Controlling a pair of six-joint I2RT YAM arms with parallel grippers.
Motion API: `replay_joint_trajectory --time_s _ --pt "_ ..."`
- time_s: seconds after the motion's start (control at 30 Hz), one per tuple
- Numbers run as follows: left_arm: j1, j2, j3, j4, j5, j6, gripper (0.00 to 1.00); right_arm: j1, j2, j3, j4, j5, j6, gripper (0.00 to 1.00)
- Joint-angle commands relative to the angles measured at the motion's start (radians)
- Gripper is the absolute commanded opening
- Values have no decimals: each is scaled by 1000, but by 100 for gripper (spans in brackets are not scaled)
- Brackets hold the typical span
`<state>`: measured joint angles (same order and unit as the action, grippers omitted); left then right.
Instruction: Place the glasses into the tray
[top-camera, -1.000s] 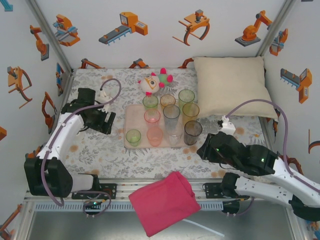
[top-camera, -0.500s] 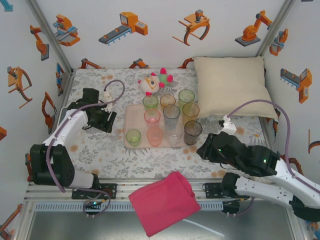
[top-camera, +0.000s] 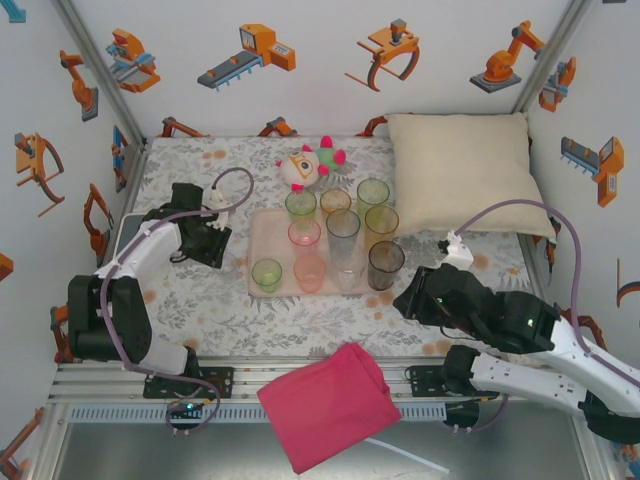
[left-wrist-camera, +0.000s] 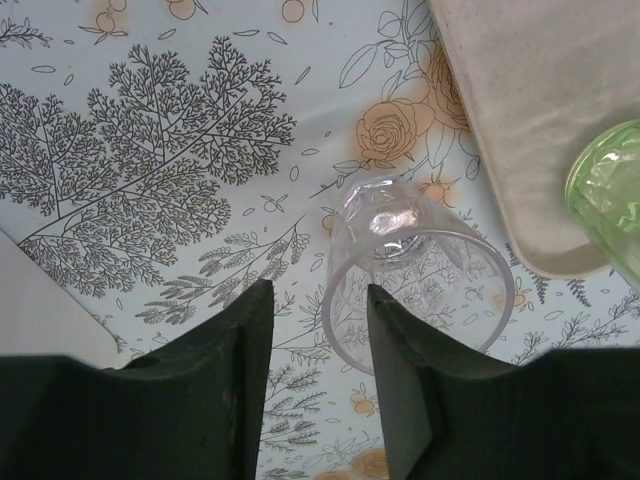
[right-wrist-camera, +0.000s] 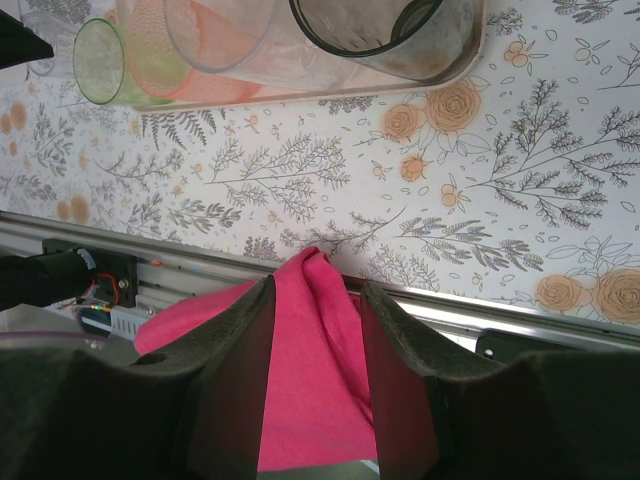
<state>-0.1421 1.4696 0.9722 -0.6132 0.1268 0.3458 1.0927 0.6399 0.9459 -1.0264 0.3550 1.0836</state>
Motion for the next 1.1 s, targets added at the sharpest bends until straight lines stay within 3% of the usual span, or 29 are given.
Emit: replay_joint_trajectory --time_s 0.0,0.63,1.07 --pt "6 7 -8 15 10 9 37 1 -11 -7 6 10 11 40" --pt "6 10 -3 15 0 -1 17 1 -49 -32 4 17 25 39" --pt "5 -34 54 -44 0 2 14 1 -65 -44 1 24 29 39"
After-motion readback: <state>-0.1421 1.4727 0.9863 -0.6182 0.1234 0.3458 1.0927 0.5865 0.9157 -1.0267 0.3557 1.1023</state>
